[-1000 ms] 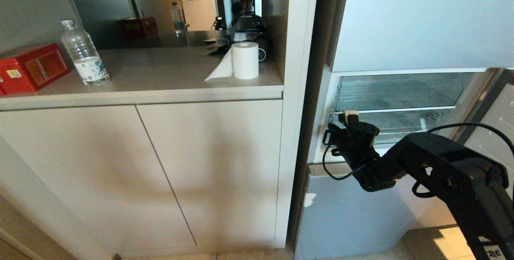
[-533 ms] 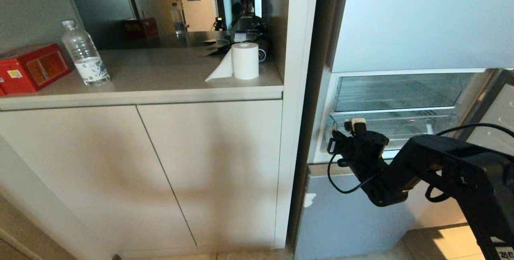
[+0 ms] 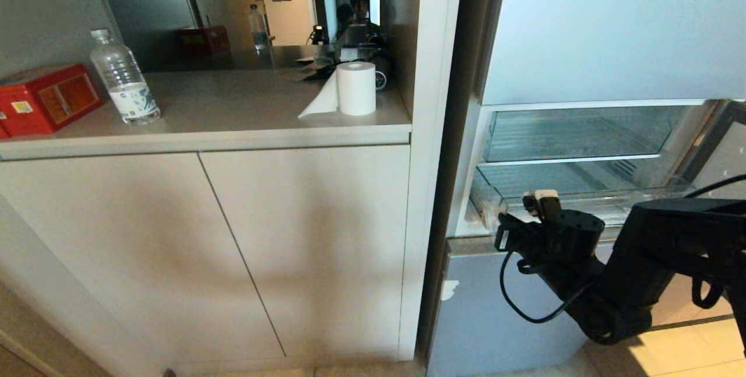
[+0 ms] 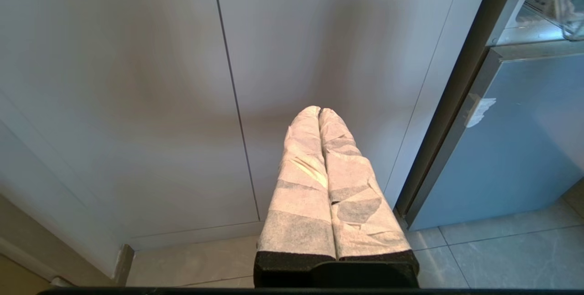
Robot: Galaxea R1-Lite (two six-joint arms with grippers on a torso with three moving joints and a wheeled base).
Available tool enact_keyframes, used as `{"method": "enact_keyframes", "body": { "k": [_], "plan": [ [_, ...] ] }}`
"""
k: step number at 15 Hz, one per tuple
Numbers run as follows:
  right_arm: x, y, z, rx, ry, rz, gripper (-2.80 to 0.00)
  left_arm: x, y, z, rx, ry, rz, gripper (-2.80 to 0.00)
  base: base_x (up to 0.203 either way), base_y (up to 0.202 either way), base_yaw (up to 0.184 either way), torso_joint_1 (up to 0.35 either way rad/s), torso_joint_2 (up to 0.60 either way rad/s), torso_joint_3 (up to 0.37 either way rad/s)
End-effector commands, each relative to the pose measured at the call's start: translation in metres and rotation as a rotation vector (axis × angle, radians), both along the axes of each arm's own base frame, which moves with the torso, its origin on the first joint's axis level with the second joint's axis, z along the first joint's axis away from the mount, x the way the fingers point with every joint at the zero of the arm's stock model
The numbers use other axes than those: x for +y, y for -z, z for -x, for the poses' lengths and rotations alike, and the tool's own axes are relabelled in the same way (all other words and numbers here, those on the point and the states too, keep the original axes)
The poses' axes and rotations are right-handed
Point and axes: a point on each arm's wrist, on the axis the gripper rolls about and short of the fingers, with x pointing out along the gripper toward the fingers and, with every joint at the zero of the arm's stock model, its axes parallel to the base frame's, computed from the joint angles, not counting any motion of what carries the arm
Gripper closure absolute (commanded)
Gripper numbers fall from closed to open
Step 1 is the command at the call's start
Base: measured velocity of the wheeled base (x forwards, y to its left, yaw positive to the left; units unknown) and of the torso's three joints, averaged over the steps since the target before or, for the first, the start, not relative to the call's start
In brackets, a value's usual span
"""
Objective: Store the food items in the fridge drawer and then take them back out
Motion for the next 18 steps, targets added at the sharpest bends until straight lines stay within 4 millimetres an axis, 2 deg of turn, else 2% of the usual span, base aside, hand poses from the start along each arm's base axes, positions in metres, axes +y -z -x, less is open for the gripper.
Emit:
{"method": "enact_keyframes", "body": {
  "k": [1, 3, 7, 12, 13, 15, 18],
  "plan": [
    [-0.003, -0.011, 0.019, 0.007, -0.004, 0.001, -2.8, 0.0, 0.0, 0.0, 0.001, 0.0, 0.0, 0.0, 0.0, 0.0, 0.0, 0.0, 0.0, 0.0],
    [-0.004, -0.01, 0.04, 0.058, -0.015, 0.013, -2.8, 0.0, 0.0, 0.0, 0.001, 0.0, 0.0, 0.0, 0.0, 0.0, 0.0, 0.0, 0.0, 0.0],
    [-0.005, -0.025, 0.08, 0.095, -0.025, 0.016, -2.8, 0.0, 0.0, 0.0, 0.001, 0.0, 0.0, 0.0, 0.0, 0.0, 0.0, 0.0, 0.0, 0.0],
    [-0.015, -0.058, 0.116, 0.043, 0.022, 0.009, -2.8, 0.0, 0.0, 0.0, 0.001, 0.0, 0.0, 0.0, 0.0, 0.0, 0.0, 0.0, 0.0, 0.0],
    [-0.017, -0.068, 0.123, 0.038, 0.028, 0.007, 0.0, 0.0, 0.0, 0.0, 0.001, 0.0, 0.0, 0.0, 0.0, 0.0, 0.0, 0.0, 0.0, 0.0],
    [-0.023, -0.084, 0.128, 0.039, 0.053, 0.011, 0.0, 0.0, 0.0, 0.0, 0.001, 0.0, 0.0, 0.0, 0.0, 0.0, 0.0, 0.0, 0.0, 0.0],
    [-0.036, -0.122, 0.092, 0.091, 0.144, 0.03, 0.0, 0.0, 0.0, 0.0, 0.001, 0.0, 0.0, 0.0, 0.0, 0.0, 0.0, 0.0, 0.0, 0.0]
  ]
}}
